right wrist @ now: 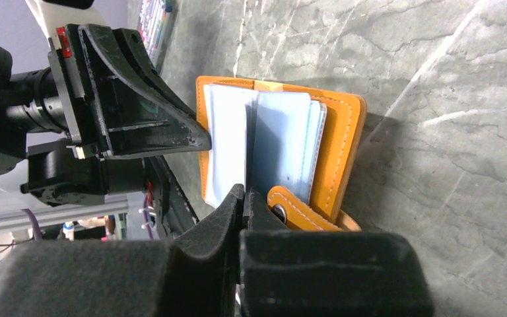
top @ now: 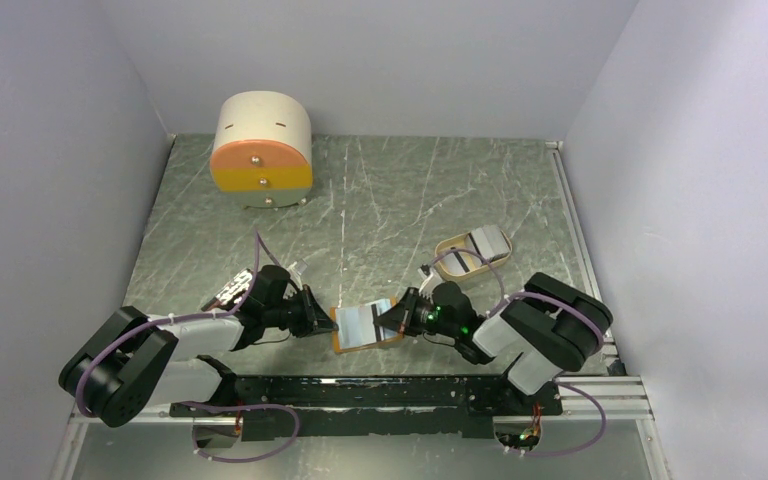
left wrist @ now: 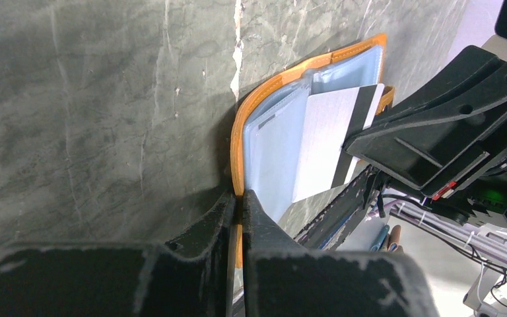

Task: Put the credit cards into the card holder
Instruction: Insert the credit card into the card holder.

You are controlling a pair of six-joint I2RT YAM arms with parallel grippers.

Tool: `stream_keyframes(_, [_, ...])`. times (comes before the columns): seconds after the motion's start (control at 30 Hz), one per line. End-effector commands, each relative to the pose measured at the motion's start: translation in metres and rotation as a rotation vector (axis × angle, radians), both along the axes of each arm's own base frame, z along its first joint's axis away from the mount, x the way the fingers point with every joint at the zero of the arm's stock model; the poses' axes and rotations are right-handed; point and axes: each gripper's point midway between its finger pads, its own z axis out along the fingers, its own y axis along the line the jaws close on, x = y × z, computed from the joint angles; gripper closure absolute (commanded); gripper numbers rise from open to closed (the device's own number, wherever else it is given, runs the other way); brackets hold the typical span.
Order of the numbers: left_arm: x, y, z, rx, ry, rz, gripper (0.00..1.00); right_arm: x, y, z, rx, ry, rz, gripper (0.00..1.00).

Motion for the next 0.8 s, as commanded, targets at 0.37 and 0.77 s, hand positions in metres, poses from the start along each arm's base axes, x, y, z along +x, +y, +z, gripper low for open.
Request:
stream_keyframes(0.37, [0.000,-0.002,0.002,-0.007,-0.015,-0.010,0.91,-0.010,0.006,-0.005,0.093,0.055,0.018,0.80])
stream_keyframes(0.77, [0.000,-0.001,0.003,-0.011,-0.021,-0.008,0.91,-0.004,-0.010,-0.026,-0.086,0.099,-0.050,0.64])
